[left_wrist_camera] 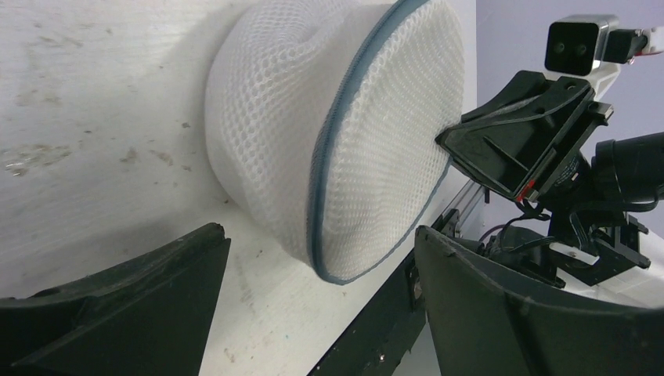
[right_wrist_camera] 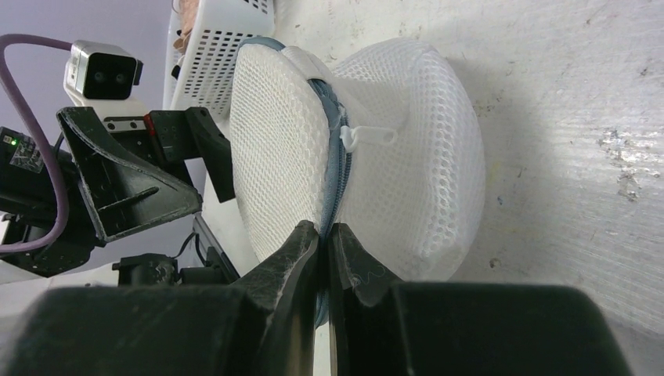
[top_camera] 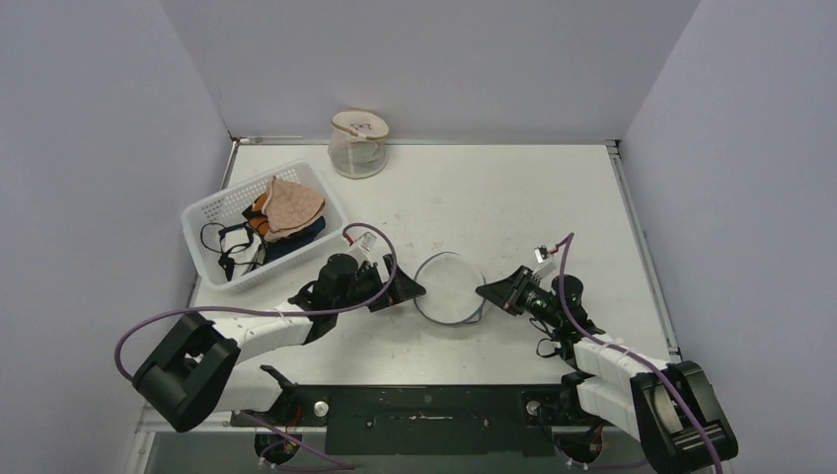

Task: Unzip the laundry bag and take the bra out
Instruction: Close the laundry bag at the center of the board.

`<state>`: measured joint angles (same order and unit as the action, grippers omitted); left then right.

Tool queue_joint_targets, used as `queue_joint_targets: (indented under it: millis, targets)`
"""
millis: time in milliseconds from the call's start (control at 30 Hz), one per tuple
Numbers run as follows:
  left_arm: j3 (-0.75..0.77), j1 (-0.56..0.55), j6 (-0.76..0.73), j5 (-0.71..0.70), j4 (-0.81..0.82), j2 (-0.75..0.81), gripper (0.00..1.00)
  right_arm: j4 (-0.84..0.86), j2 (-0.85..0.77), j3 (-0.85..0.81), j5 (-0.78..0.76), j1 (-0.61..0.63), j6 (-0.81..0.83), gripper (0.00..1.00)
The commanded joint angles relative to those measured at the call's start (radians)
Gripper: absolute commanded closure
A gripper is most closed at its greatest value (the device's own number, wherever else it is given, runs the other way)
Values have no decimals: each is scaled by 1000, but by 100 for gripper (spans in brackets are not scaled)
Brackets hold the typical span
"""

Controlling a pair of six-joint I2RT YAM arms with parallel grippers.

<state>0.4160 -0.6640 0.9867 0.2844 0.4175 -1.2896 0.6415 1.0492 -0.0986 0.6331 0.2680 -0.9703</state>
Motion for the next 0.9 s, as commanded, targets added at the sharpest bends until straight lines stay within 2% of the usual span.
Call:
queue_joint_targets:
  millis: [0,167,400,567,867]
  targets:
    - [87,-31,-13,55,113,-91,18,49,19,13,-16,-9,41,95]
    - [119,-37,-39,2,82,-146,36,31,32,17,-32,-12,67,95]
    - [216,-42,-134,-81,-56,-211,48,21,78,11,-58,-12,77,95]
    - [275,-57,-148,-116,-116,-279,61,-34,116,-11,-107,-10,90,95]
    - [299,-66,-157,-146,-115,-353,67,-62,175,-26,-184,-10,90,94]
